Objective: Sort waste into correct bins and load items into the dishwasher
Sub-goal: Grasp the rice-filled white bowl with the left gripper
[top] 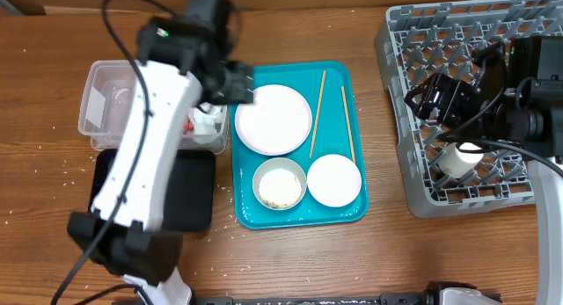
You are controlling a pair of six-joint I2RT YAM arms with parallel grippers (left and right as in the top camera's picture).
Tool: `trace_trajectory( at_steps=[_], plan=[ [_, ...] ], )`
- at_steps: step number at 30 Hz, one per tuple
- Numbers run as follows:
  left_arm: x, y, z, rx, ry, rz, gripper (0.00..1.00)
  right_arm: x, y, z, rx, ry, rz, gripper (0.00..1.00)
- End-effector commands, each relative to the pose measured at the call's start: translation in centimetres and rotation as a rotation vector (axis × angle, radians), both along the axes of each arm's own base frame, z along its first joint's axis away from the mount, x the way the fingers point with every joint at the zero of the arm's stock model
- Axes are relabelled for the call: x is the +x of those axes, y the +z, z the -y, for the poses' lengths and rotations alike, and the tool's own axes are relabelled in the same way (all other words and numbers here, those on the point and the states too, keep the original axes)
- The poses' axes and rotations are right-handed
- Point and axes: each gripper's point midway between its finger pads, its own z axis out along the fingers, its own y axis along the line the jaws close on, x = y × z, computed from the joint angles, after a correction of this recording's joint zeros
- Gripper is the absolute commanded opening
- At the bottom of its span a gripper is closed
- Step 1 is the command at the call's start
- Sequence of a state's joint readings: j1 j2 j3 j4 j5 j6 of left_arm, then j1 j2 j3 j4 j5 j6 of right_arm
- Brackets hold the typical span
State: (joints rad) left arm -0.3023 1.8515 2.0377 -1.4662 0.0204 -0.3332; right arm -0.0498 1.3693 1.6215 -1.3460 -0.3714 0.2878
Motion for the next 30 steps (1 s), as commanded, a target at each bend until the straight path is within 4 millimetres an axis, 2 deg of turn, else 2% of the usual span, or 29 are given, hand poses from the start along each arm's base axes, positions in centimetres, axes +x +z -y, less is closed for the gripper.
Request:
trace_trajectory(
  at_steps=[1, 5, 7, 11, 17, 21, 26, 29, 30],
  plan=[
    [-2.6, -1.3, 4.2, 0.006, -0.051, -0.071, 0.73, 0.3, 0.1, 0.6, -0.043, -0.020, 0.011, 1.00],
    [-4.5, -3.8, 7.0, 0.009, 0.008, -0.138, 0.54, 0.1, 0.0, 0.6, -0.043, -0.019, 0.003, 1.00],
    [-5.1, -5.3, 7.7, 0.015, 0.053, -0.161, 0.49, 0.1, -0.1, 0.6, -0.042, -0.019, 0.001, 1.00],
    [-6.8, -9.1, 8.9, -0.003, 0.161, -0.245, 0.48, 0.0, -0.1, 0.6, -0.042, -0.019, -0.001, 1.00],
    [-8.7, -14.9, 12.3, -0.157, 0.161, -0.340, 0.47, 0.0, -0.1, 0.6, -0.042, -0.020, -0.001, 1.00],
    [-8.4, -17.5, 12.6, -0.193, 0.206, -0.323, 0.47, 0.0, -0.1, 0.6, -0.042, -0.019, -0.001, 1.00],
    [-8.5, -19.6, 12.1, -0.183, 0.232, -0.302, 0.47, 0.0, -0.1, 0.6, -0.042, -0.019, -0.001, 1.00],
    [-8.0, -20.2, 11.2, -0.148, 0.255, -0.265, 0.38, 0.0, -0.1, 0.6, -0.042, -0.019, -0.001, 1.00],
    [-7.7, -20.3, 10.9, -0.131, 0.260, -0.250, 0.32, 0.0, -0.1, 0.6, -0.042, -0.019, -0.001, 1.00]
  ],
)
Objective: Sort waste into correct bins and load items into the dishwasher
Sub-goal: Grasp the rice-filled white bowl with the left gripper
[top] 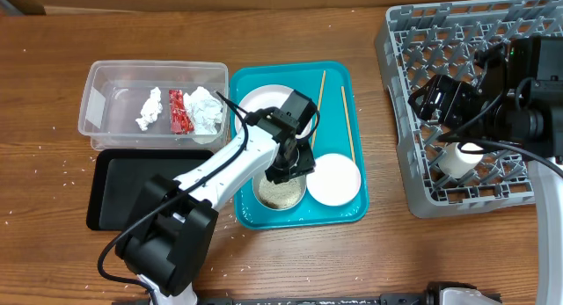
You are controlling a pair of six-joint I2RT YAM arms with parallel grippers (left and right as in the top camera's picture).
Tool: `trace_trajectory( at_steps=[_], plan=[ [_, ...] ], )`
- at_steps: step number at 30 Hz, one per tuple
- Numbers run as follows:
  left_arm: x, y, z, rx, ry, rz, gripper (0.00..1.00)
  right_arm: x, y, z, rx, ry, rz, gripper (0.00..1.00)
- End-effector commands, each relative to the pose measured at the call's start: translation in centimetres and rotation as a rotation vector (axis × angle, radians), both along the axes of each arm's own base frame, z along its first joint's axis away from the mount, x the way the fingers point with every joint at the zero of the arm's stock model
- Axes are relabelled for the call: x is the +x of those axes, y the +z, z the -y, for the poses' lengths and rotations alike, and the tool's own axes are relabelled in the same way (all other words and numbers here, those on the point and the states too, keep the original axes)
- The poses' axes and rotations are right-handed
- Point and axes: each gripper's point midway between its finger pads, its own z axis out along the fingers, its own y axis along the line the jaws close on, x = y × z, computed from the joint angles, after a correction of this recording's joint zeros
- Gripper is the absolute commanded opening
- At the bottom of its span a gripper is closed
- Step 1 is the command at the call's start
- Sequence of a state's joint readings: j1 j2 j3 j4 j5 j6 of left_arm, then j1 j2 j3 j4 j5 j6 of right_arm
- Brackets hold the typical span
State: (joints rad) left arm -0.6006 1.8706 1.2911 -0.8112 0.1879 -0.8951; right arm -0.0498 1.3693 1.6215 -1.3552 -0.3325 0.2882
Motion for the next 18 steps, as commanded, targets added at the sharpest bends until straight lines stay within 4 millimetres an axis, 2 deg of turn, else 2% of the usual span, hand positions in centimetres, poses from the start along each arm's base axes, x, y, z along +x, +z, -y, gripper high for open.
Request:
trace_trajectory(
  at_steps=[1, 3, 5, 10, 16, 18],
  plan=[
    [0.4, -1.1, -1.4, 0.077, 0.044, 0.019, 0.26, 0.1, 0.2, 0.0, -0.009, 0.001, 0.010, 1.00],
    [0.2, -1.3, -1.7, 0.096, 0.026, 0.018, 0.13, 0.0, 0.2, 0.0, -0.009, 0.001, 0.005, 1.00],
    [0.0, -1.4, -1.9, 0.107, 0.003, 0.011, 0.04, -0.1, 0.1, 0.0, -0.009, 0.001, -0.002, 1.00],
    [-0.6, -1.4, -2.3, 0.127, -0.060, -0.001, 0.04, -0.2, 0.0, 0.0, -0.009, 0.001, -0.006, 1.00],
    [-0.3, -0.5, -2.9, 0.172, -0.145, 0.020, 0.04, -0.2, 0.1, 0.0, -0.009, 0.001, -0.006, 1.00],
    [-0.6, -0.5, -3.1, 0.181, -0.173, 0.014, 0.26, -0.2, 0.0, 0.0, -0.009, 0.001, -0.006, 1.00]
  ],
)
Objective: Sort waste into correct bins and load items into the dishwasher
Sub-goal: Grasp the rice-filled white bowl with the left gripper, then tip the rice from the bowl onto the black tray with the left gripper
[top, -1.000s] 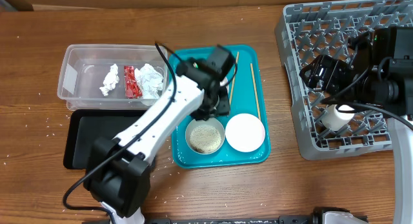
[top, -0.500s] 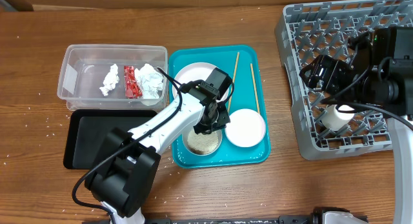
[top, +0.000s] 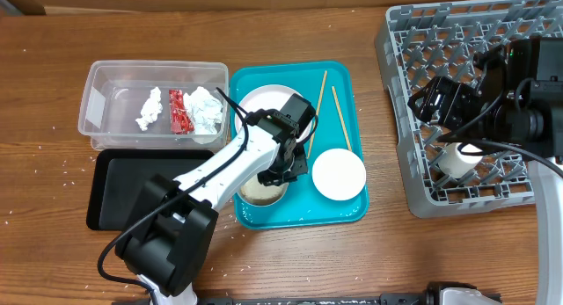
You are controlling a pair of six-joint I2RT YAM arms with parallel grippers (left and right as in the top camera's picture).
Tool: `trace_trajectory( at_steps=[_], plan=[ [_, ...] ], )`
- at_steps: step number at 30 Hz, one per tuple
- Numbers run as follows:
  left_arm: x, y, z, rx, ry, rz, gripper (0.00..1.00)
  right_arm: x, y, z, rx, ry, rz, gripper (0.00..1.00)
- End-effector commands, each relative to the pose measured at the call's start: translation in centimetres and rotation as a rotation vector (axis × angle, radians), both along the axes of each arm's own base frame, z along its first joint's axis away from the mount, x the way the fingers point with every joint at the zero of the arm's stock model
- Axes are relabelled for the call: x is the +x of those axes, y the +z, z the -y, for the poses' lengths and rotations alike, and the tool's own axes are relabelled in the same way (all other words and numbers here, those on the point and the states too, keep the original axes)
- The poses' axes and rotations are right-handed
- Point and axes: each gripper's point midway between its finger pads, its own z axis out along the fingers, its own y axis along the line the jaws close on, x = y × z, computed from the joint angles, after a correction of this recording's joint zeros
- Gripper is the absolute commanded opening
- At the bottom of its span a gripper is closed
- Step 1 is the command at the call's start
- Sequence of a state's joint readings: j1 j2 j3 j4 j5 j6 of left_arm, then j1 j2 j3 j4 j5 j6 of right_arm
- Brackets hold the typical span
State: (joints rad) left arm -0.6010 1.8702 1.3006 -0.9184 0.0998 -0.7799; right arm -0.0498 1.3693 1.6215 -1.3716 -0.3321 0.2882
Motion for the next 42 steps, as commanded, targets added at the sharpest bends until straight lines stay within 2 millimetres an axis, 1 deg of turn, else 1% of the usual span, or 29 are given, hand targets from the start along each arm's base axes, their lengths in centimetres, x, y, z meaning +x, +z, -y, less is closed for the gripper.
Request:
trace_trajectory(
  at_steps=[1, 2, 4, 5, 9, 12, 14, 15, 17, 18, 20, 23, 24, 26, 27, 28, 30, 34, 37, 40, 42],
  plan=[
    [0.1, -0.4, -0.7, 0.056, -0.086, 0.012, 0.32, 0.1, 0.2, 0.0, -0.009, 0.001, 0.009, 1.00],
    [-0.1, -0.6, -0.7, 0.061, -0.093, 0.006, 0.38, 0.1, 0.2, 0.0, -0.009, 0.001, 0.008, 1.00],
    [-0.6, -1.1, -0.7, 0.073, -0.106, 0.005, 0.40, 0.1, 0.2, 0.0, -0.009, 0.001, 0.008, 1.00],
    [-0.6, -1.3, -0.8, 0.086, -0.112, 0.010, 0.37, 0.1, 0.2, 0.0, -0.009, 0.001, 0.008, 1.00],
    [-0.7, -1.6, -1.1, 0.116, -0.125, 0.023, 0.05, 0.1, 0.2, 0.0, -0.009, 0.001, 0.008, 1.00],
    [-0.5, -1.5, -1.2, 0.112, -0.140, 0.025, 0.04, 0.1, 0.2, 0.0, -0.009, 0.001, 0.007, 1.00],
    [-0.6, -0.9, -1.1, 0.097, -0.167, 0.017, 0.04, 0.1, 0.2, 0.0, -0.009, 0.001, 0.007, 1.00],
    [-0.6, -0.3, -0.8, 0.082, -0.188, 0.017, 0.04, 0.1, 0.2, 0.0, -0.009, 0.002, 0.007, 1.00],
    [-0.4, 1.5, -0.1, 0.038, -0.241, 0.036, 0.04, 0.0, 0.2, 0.0, -0.009, 0.002, 0.007, 1.00],
    [-0.1, 2.9, 0.5, 0.009, -0.276, 0.064, 0.04, 0.0, 0.2, 0.0, -0.009, 0.002, 0.006, 1.00],
    [0.5, 5.7, 0.9, -0.019, -0.308, 0.124, 0.04, 0.0, 0.2, 0.0, -0.009, 0.001, 0.005, 1.00],
    [1.1, 10.0, 0.6, -0.077, -0.313, 0.203, 0.04, 0.0, 0.2, 0.0, -0.009, 0.001, 0.003, 1.00],
    [1.1, 11.2, 0.5, -0.110, -0.319, 0.217, 0.04, -0.1, 0.1, 0.0, -0.009, 0.001, 0.000, 1.00],
    [1.0, 13.2, -0.5, -0.186, -0.312, 0.232, 0.04, -0.2, 0.1, 0.0, -0.009, 0.001, -0.004, 1.00],
    [1.0, 14.0, -1.3, -0.213, -0.296, 0.233, 0.04, -0.2, 0.1, 0.0, -0.009, 0.002, -0.004, 1.00],
    [1.0, 14.9, -3.0, -0.245, -0.268, 0.230, 0.04, -0.2, 0.1, 0.0, -0.009, 0.002, -0.004, 1.00],
    [1.0, 15.7, -5.4, -0.288, -0.228, 0.214, 0.04, -0.2, 0.1, 0.0, -0.009, 0.001, -0.003, 1.00],
    [0.8, 15.9, -10.1, -0.407, -0.176, 0.180, 0.04, -0.2, 0.1, 0.0, -0.009, 0.001, -0.004, 1.00],
    [0.9, 15.9, -12.5, -0.578, -0.115, 0.204, 0.04, -0.2, 0.1, 0.0, -0.009, 0.001, -0.004, 1.00],
    [1.1, 16.5, -14.5, -0.764, -0.043, 0.271, 0.04, -0.2, 0.1, 0.0, -0.009, 0.001, -0.003, 1.00],
    [1.1, 16.5, -16.6, -0.840, 0.028, 0.326, 0.04, -0.2, 0.1, 0.0, -0.009, 0.001, -0.004, 1.00]
  ],
)
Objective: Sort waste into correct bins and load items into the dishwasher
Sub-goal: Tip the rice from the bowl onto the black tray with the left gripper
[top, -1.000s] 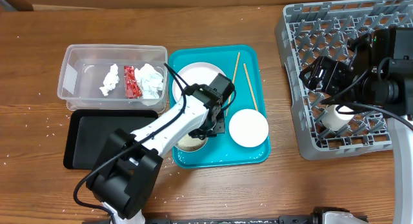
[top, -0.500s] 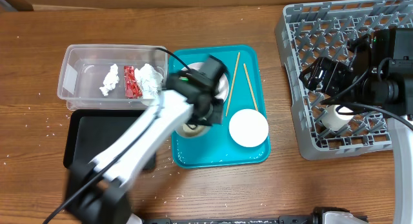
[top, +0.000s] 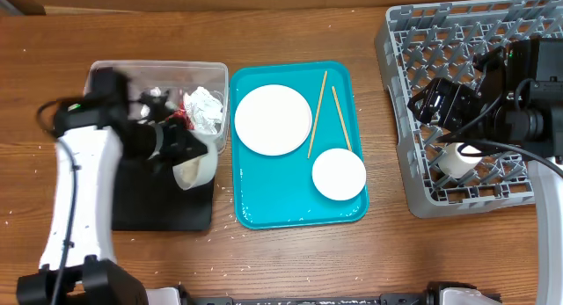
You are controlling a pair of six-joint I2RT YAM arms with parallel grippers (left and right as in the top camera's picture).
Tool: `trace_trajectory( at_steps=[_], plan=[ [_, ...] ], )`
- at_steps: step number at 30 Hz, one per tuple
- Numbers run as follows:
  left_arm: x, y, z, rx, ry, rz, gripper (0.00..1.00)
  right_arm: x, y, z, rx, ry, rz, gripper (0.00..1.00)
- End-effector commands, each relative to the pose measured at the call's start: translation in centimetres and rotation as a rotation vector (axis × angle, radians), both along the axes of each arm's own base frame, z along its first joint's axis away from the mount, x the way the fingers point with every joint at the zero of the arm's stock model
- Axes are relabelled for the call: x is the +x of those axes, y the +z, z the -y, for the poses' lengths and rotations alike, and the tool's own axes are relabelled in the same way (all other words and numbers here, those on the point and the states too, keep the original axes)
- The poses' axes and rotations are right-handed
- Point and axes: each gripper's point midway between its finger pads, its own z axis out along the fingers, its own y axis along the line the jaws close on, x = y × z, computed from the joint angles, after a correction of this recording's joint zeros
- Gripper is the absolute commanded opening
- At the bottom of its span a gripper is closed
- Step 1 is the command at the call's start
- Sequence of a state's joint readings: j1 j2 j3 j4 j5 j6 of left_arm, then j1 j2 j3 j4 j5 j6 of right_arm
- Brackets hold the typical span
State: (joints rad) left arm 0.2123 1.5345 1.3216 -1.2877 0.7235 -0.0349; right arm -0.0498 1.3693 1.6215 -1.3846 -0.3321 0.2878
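Note:
My left gripper (top: 179, 148) is shut on the rim of a cream bowl (top: 199, 170). It holds the bowl tilted over the right part of the black tray (top: 158, 208); what is inside the bowl cannot be made out. On the teal tray (top: 264, 210) lie a large white plate (top: 272, 119), a small white dish (top: 339, 175) and two chopsticks (top: 317, 113). My right gripper (top: 428, 101) hangs open over the grey dish rack (top: 422, 41), just above a white cup (top: 457, 161) standing in it.
A clear plastic bin (top: 110, 74) behind the black tray holds crumpled white tissues (top: 204, 106) and a red wrapper. My left arm crosses over the bin's left part. Crumbs are scattered on the wooden table.
My left gripper has gone from the teal tray to above the black tray, taking the bowl with it. The bowl's spot on the teal tray is now bare. The right arm is unchanged.
My left gripper was first over the clear bin's right end. Then it was down at the rice bowl on the teal tray. After that the bowl, the small dish and one chopstick sat slightly shifted. Now the bowl hangs tilted over the black tray.

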Motion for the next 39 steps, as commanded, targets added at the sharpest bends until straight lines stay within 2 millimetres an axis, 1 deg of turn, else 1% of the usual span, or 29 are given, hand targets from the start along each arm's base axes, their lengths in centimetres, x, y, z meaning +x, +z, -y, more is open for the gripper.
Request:
trace_trajectory(
  at_steps=[1, 3, 6, 8, 9, 14, 18, 19, 20, 21, 22, 23, 24, 25, 26, 27, 28, 29, 30, 31, 32, 33, 34, 35, 36, 37, 38, 39],
  plan=[
    [0.1, 2.2, -1.4, -0.288, 0.037, 0.167, 0.04, 0.1, 0.2, 0.0, -0.009, 0.001, 0.009, 1.00],
    [0.0, 2.1, -3.4, -0.345, 0.119, 0.195, 0.04, 0.1, 0.2, 0.0, -0.009, 0.001, 0.009, 1.00],
    [0.0, 3.2, -5.6, -0.457, 0.219, 0.275, 0.04, 0.1, 0.2, 0.0, -0.009, 0.001, 0.009, 1.00],
    [-0.2, 2.7, -6.8, -0.470, 0.269, 0.275, 0.04, 0.1, 0.2, 0.0, -0.009, 0.001, 0.009, 1.00],
    [-0.4, 2.5, -7.0, -0.477, 0.286, 0.263, 0.04, 0.1, 0.2, 0.0, -0.009, 0.001, 0.009, 1.00],
    [-0.8, 1.0, -6.8, -0.507, 0.305, 0.213, 0.04, 0.1, 0.2, 0.0, -0.009, 0.001, 0.009, 1.00],
    [-0.5, 0.6, -7.0, -0.535, 0.314, 0.212, 0.04, 0.1, 0.2, 0.0, -0.009, 0.001, 0.008, 1.00],
    [-0.4, 0.7, -7.0, -0.558, 0.330, 0.201, 0.04, 0.1, 0.2, 0.0, -0.009, 0.001, 0.008, 1.00],
    [-0.4, 1.3, -6.8, -0.601, 0.346, 0.192, 0.04, 0.1, 0.2, 0.0, -0.009, 0.001, 0.009, 1.00],
    [-0.1, 2.6, -6.7, -0.648, 0.337, 0.259, 0.04, 0.1, 0.2, 0.0, -0.009, 0.001, 0.008, 1.00],
    [0.1, 2.7, -6.8, -0.630, 0.311, 0.324, 0.04, 0.1, 0.2, 0.0, -0.008, 0.001, 0.008, 1.00],
    [0.4, 1.9, -7.3, -0.577, 0.296, 0.338, 0.04, 0.1, 0.2, 0.0, -0.008, 0.001, 0.009, 1.00],
    [0.6, 0.2, -8.0, -0.518, 0.315, 0.271, 0.04, 0.1, 0.3, 0.0, -0.009, 0.001, 0.011, 1.00],
    [0.5, -1.0, -8.4, -0.510, 0.379, 0.151, 0.04, 0.2, 0.3, 0.0, -0.009, 0.001, 0.013, 1.00],
    [0.4, -0.3, -8.0, -0.578, 0.393, 0.141, 0.04, 0.2, 0.3, 0.0, -0.009, 0.001, 0.013, 1.00],
    [0.6, 1.4, -7.6, -0.644, 0.368, 0.232, 0.04, 0.2, 0.3, 0.0, -0.009, 0.001, 0.012, 1.00],
    [0.7, 2.5, -7.5, -0.661, 0.334, 0.337, 0.04, 0.1, 0.2, 0.0, -0.008, 0.001, 0.010, 1.00],
    [0.8, 2.3, -7.7, -0.620, 0.301, 0.388, 0.04, 0.1, 0.2, 0.0, -0.008, 0.001, 0.009, 1.00],
    [0.9, 0.8, -8.0, -0.576, 0.315, 0.317, 0.04, 0.1, 0.2, 0.0, -0.008, 0.001, 0.009, 1.00],
    [0.7, -0.3, -8.1, -0.581, 0.368, 0.194, 0.04, 0.1, 0.3, 0.0, -0.008, 0.001, 0.010, 1.00],
    [0.6, -0.2, -8.0, -0.600, 0.375, 0.181, 0.04, 0.1, 0.2, 0.0, -0.008, 0.001, 0.010, 1.00],
    [0.7, 0.9, -7.8, -0.631, 0.353, 0.251, 0.04, 0.1, 0.2, 0.0, -0.008, 0.001, 0.009, 1.00],
    [0.8, 1.4, -7.7, -0.636, 0.331, 0.312, 0.04, 0.1, 0.2, 0.0, -0.008, 0.001, 0.009, 1.00],
    [0.7, 1.5, -7.7, -0.649, 0.342, 0.295, 0.04, 0.1, 0.2, 0.0, -0.008, 0.001, 0.009, 1.00],
    [0.6, 2.1, -7.5, -0.689, 0.362, 0.278, 0.04, 0.1, 0.2, 0.0, -0.008, 0.001, 0.009, 1.00],
    [0.6, 2.8, -7.4, -0.706, 0.351, 0.326, 0.04, 0.1, 0.2, 0.0, -0.008, 0.001, 0.009, 1.00],
    [0.7, 2.8, -7.4, -0.683, 0.327, 0.374, 0.04, 0.1, 0.2, 0.0, -0.008, 0.001, 0.009, 1.00],
    [0.8, 1.9, -7.8, -0.629, 0.307, 0.384, 0.04, 0.1, 0.2, 0.0, -0.008, 0.001, 0.010, 1.00]
  ],
)
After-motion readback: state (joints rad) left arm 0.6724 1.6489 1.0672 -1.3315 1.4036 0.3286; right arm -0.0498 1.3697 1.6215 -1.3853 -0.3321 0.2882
